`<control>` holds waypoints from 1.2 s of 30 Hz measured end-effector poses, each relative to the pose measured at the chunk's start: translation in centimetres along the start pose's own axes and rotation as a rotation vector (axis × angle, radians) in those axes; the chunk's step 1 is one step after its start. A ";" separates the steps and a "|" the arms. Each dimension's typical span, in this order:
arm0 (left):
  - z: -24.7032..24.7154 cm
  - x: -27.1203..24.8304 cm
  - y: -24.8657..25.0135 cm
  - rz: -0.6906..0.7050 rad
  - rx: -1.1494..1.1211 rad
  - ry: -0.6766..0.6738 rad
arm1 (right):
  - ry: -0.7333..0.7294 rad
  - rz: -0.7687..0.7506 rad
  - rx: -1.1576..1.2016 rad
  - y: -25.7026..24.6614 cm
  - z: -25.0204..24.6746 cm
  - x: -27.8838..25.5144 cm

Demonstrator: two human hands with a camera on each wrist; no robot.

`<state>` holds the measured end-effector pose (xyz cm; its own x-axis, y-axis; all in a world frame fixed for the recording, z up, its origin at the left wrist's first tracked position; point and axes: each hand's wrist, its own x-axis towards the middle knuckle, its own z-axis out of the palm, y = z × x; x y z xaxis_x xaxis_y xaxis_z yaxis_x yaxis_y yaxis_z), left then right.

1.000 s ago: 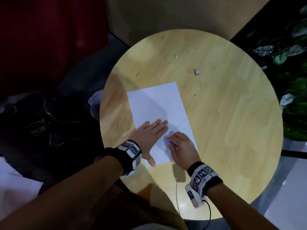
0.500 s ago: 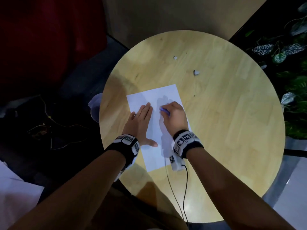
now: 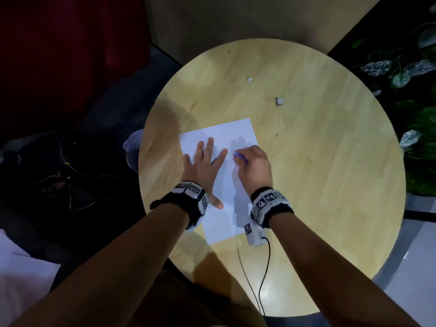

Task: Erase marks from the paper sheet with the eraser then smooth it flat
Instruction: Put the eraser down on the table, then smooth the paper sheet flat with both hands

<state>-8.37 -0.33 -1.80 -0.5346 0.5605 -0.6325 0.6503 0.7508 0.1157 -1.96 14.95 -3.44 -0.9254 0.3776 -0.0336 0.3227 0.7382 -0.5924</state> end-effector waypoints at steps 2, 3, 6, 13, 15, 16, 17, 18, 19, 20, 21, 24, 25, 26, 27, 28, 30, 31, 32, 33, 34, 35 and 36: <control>0.1 0.0 -0.1 0.005 0.013 -0.002 | -0.042 -0.019 -0.009 -0.5 0.2 -1.6; 0.1 0.0 0.0 0.008 0.013 0.000 | -0.094 -0.041 0.009 -0.7 0.1 -2.7; 0.0 0.1 0.0 0.010 0.009 0.004 | -0.135 -0.034 0.098 -0.1 -1.4 -4.5; -0.1 -0.2 0.1 0.013 -0.021 0.008 | 0.280 0.430 0.126 4.8 -5.8 -3.3; 0.1 -0.4 0.2 0.006 -0.038 0.011 | 0.331 0.565 0.169 6.2 -7.1 -3.0; 0.2 -0.7 0.3 -0.003 -0.051 0.012 | 0.335 0.609 0.173 7.0 -7.6 -2.9; 0.5 -0.9 0.5 -0.016 -0.068 0.016 | 0.328 0.628 0.156 7.8 -8.0 -2.9; 0.7 -1.1 0.7 -0.035 -0.093 0.023 | 0.317 0.599 0.117 8.5 -8.3 -3.0; 1.0 -1.4 1.0 -0.058 -0.122 0.029 | 0.307 0.559 0.069 9.1 -8.5 -3.2; 1.2 -1.7 1.4 -0.085 -0.150 0.035 | 0.300 0.524 0.029 9.5 -8.6 -3.6; 1.5 -2.0 1.9 -0.115 -0.167 0.044 | 0.305 0.506 0.018 9.4 -8.6 -4.3; 1.8 -2.8 3.8 -0.207 -0.207 0.083 | 0.360 0.378 0.057 6.9 -8.2 -8.3; 2.0 -3.0 4.3 -0.231 -0.234 0.101 | 0.332 0.308 0.043 5.9 -7.8 -9.9; 2.2 -3.1 4.7 -0.249 -0.259 0.126 | 0.275 0.231 0.022 4.9 -7.3 -11.6; 2.4 -3.2 5.0 -0.261 -0.281 0.158 | 0.198 0.180 -0.010 4.3 -6.5 -13.2; 2.7 -3.4 5.2 -0.261 -0.299 0.199 | 0.116 0.151 -0.055 3.8 -5.7 -14.4; 3.4 -3.8 5.2 -0.185 -0.304 0.330 | -0.016 0.143 -0.155 3.5 -3.9 -16.2; 4.0 -4.1 5.1 -0.093 -0.265 0.417 | -0.048 0.158 -0.184 3.4 -3.2 -16.7; 4.7 -4.4 5.0 0.030 -0.203 0.493 | -0.059 0.180 -0.189 3.2 -2.6 -16.9; 5.5 -4.6 4.9 0.178 -0.126 0.535 | -0.056 0.208 -0.176 3.2 -2.2 -17.0; 6.3 -4.9 4.8 0.338 -0.055 0.536 | -0.052 0.233 -0.157 3.1 -1.9 -17.1; 7.1 -5.1 4.7 0.487 0.001 0.505 | -0.044 0.250 -0.138 3.0 -1.6 -17.1; 7.7 -5.3 4.6 0.608 0.050 0.454 | -0.033 0.260 -0.127 2.9 -1.3 -17.1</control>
<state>1.63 -2.56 -3.85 -0.2368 0.9674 -0.0894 0.9192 0.2529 0.3019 15.07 11.38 -3.59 -0.8136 0.5464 -0.1988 0.5705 0.6839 -0.4549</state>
